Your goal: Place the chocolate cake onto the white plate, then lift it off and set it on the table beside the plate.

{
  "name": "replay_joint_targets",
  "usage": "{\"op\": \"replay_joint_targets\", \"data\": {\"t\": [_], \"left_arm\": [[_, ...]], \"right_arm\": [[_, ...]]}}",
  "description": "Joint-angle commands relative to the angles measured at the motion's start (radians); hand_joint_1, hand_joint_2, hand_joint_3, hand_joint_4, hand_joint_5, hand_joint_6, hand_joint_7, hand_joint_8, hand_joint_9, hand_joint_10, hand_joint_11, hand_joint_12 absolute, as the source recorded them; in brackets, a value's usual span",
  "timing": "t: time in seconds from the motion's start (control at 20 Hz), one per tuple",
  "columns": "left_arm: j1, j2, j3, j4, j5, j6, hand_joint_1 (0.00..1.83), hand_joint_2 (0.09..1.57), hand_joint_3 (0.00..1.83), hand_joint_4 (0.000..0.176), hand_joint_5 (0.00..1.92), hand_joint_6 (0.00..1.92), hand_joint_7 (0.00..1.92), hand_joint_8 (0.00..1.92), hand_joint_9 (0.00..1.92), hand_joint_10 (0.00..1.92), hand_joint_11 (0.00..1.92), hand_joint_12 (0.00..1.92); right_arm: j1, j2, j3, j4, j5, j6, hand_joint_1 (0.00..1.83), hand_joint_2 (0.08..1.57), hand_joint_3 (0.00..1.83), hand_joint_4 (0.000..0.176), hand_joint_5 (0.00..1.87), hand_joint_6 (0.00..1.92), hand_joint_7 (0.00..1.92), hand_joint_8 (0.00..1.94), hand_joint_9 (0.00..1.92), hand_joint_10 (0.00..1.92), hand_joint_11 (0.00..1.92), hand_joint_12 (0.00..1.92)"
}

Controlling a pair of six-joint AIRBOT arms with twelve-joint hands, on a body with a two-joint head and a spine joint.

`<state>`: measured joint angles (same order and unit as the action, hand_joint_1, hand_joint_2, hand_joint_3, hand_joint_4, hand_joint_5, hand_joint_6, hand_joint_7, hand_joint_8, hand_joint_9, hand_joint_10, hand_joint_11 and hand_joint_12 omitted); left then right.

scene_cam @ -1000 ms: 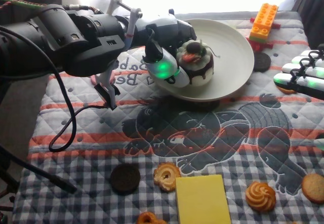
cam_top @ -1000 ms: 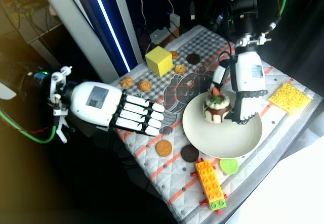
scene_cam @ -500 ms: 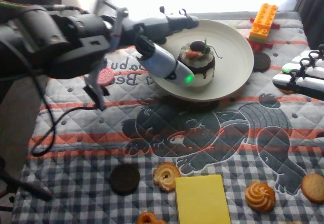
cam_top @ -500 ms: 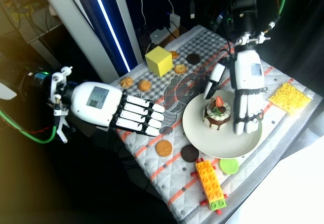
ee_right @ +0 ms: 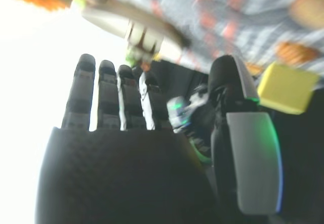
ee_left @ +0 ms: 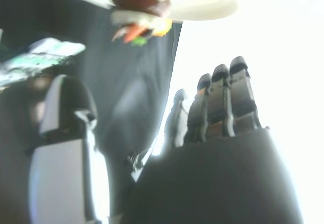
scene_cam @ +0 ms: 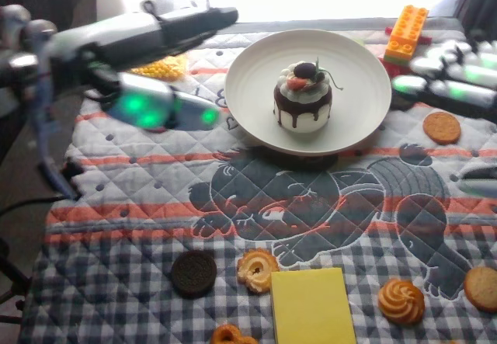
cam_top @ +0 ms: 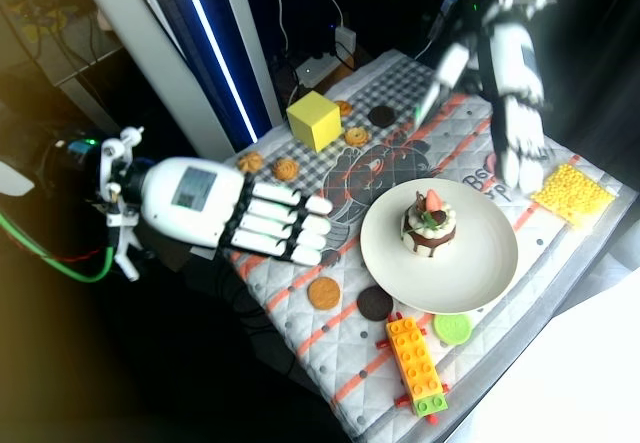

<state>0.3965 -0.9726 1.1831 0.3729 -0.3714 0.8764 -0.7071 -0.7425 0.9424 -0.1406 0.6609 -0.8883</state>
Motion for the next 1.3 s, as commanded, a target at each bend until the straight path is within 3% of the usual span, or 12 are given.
{"op": "replay_joint_targets", "data": {"t": [0.0,0.05,0.15,0.2,0.25,0.3,0.35,0.55,0.75,0.95,1.05,1.25], "left_arm": [[0.009,0.021,-0.012,-0.027,-0.165,-0.010,0.88,1.11,0.02,0.121,0.00,0.00,0.00,0.00,0.00,0.00,0.00,0.00],[0.062,0.057,-0.045,-0.048,-0.212,-0.010,1.03,1.14,0.00,0.137,0.00,0.00,0.00,0.00,0.06,0.01,0.00,0.33],[0.125,0.090,-0.077,-0.071,-0.262,-0.010,1.05,1.14,0.00,0.139,0.00,0.00,0.00,0.00,0.07,0.01,0.00,0.48],[0.156,0.106,-0.097,-0.079,-0.284,-0.010,1.05,1.14,0.00,0.133,0.00,0.00,0.00,0.00,0.09,0.02,0.00,0.52],[0.193,0.122,-0.121,-0.081,-0.310,-0.009,0.93,1.17,0.00,0.066,0.00,0.00,0.03,0.01,0.10,0.02,0.00,0.68],[0.215,0.129,-0.134,-0.082,-0.328,-0.009,0.93,1.17,0.00,0.066,0.00,0.00,0.03,0.01,0.10,0.02,0.00,0.68],[0.247,0.139,-0.153,-0.082,-0.350,-0.009,0.86,1.21,0.01,0.016,0.10,0.04,0.08,0.01,0.11,0.02,0.00,0.74],[0.269,0.149,-0.175,-0.052,-0.346,-0.008,0.85,1.19,0.00,0.040,0.26,0.05,0.23,0.02,0.14,0.03,0.00,0.66],[0.265,0.148,-0.172,-0.048,-0.338,-0.008,0.97,1.17,0.00,0.003,0.32,0.05,0.23,0.01,0.16,0.03,0.00,0.67],[0.261,0.146,-0.168,-0.045,-0.334,-0.008,0.96,1.18,0.00,0.048,0.31,0.02,0.25,0.01,0.21,0.05,0.00,0.78],[0.260,0.146,-0.168,-0.042,-0.333,-0.008,0.98,1.18,0.00,0.050,0.30,0.01,0.25,0.00,0.18,0.04,0.00,0.60],[0.258,0.139,-0.166,-0.039,-0.322,-0.008,0.92,1.20,0.00,0.050,0.29,0.00,0.22,0.00,0.18,0.02,0.00,0.59]], "right_arm": [[0.020,-0.006,0.008,0.007,0.111,0.003,0.70,1.20,0.00,0.057,0.00,0.00,0.00,0.00,0.00,0.00,0.00,0.00],[0.048,-0.033,0.030,0.007,0.104,0.003,0.74,1.20,0.00,0.018,0.00,0.00,0.00,0.00,0.03,0.01,0.03,0.02],[0.090,-0.066,0.055,0.006,0.085,0.003,0.74,1.20,0.00,0.011,0.00,0.00,0.00,0.00,0.04,0.02,0.04,0.02],[0.116,-0.087,0.069,0.001,0.073,0.003,0.77,1.19,0.01,0.000,0.00,0.00,0.00,0.00,0.06,0.06,0.01,0.41],[0.150,-0.114,0.090,-0.009,0.049,0.003,0.68,1.19,0.00,0.031,0.00,0.00,0.00,0.00,0.06,0.11,0.00,1.00],[0.169,-0.135,0.105,-0.014,0.030,0.003,0.68,1.19,0.00,0.031,0.00,0.00,0.00,0.00,0.06,0.11,0.00,1.00],[0.201,-0.170,0.132,-0.019,-0.002,0.003,0.74,1.18,0.00,0.043,0.00,0.00,0.00,0.00,0.02,0.23,0.00,1.39],[0.269,-0.267,0.221,-0.024,-0.090,0.003,0.85,1.17,0.00,0.000,0.01,0.00,0.03,0.00,0.00,0.50,0.00,1.61],[0.333,-0.370,0.311,-0.023,-0.177,0.002,0.81,1.14,0.00,0.011,0.06,0.01,0.00,0.00,0.00,0.19,0.00,1.24],[0.358,-0.442,0.380,-0.022,-0.232,0.002,0.85,1.11,0.00,0.003,0.04,0.00,0.00,0.00,0.00,0.03,0.00,1.21],[0.363,-0.469,0.400,-0.021,-0.259,0.002,0.86,1.16,0.00,0.000,0.02,0.01,0.00,0.00,0.01,0.01,0.00,0.61],[0.363,-0.534,0.455,-0.019,-0.303,0.002,0.89,1.16,0.00,0.021,0.01,0.00,0.02,0.01,0.14,0.04,0.00,0.94]]}}
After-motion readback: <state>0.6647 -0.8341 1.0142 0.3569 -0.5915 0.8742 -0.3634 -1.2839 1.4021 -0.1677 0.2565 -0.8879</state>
